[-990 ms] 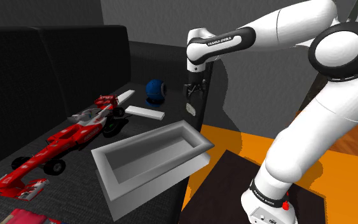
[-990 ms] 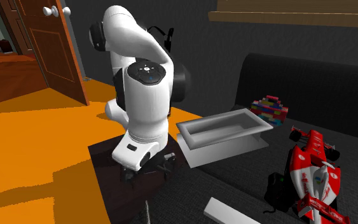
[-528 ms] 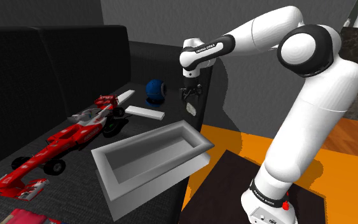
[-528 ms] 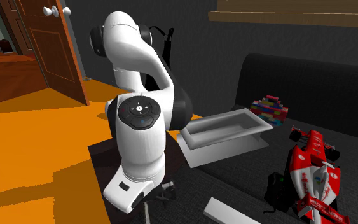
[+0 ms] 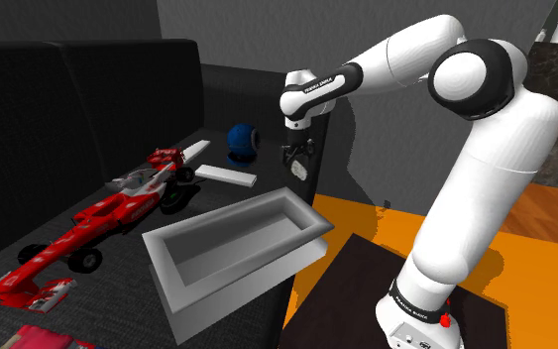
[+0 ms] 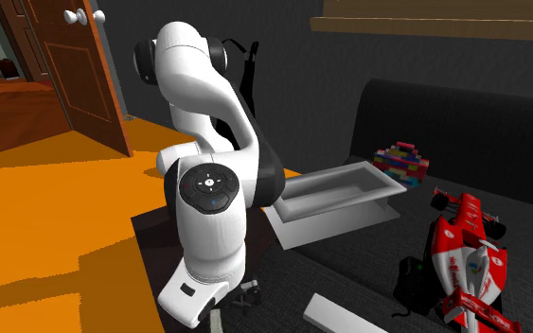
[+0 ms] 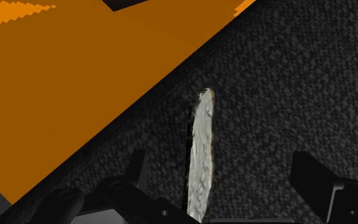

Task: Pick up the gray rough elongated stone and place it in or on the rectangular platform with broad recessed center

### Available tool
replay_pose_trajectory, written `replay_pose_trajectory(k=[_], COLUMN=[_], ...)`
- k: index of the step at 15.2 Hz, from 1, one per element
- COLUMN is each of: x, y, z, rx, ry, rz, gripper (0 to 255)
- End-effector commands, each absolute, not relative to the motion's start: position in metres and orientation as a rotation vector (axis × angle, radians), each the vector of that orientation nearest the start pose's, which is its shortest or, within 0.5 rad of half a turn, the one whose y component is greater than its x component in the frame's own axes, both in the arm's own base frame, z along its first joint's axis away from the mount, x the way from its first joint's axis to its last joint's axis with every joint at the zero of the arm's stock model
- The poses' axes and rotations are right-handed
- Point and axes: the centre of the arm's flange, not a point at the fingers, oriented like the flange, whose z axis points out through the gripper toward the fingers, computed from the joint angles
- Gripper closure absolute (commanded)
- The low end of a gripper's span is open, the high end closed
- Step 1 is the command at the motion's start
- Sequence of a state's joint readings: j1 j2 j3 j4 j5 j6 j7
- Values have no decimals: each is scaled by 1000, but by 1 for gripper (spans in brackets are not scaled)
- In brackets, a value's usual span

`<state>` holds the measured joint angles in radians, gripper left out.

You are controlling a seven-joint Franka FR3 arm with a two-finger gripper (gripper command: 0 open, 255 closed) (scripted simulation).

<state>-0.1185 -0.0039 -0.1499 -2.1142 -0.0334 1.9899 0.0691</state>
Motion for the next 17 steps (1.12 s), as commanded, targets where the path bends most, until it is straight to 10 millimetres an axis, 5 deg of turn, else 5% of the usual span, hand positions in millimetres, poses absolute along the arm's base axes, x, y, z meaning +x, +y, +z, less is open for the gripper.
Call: replay_pose_trajectory(k=[1,4,5,14,17], x=[508,508,508,508,508], y=[-142,-142,-142,-142,-142], z=[406,406,406,405,421], rx=[-3112,-3112,-3112,-3112,-3112], ry=[505,505,505,505,505], rz=[193,193,193,193,193], gripper=[0,0,255,255,255])
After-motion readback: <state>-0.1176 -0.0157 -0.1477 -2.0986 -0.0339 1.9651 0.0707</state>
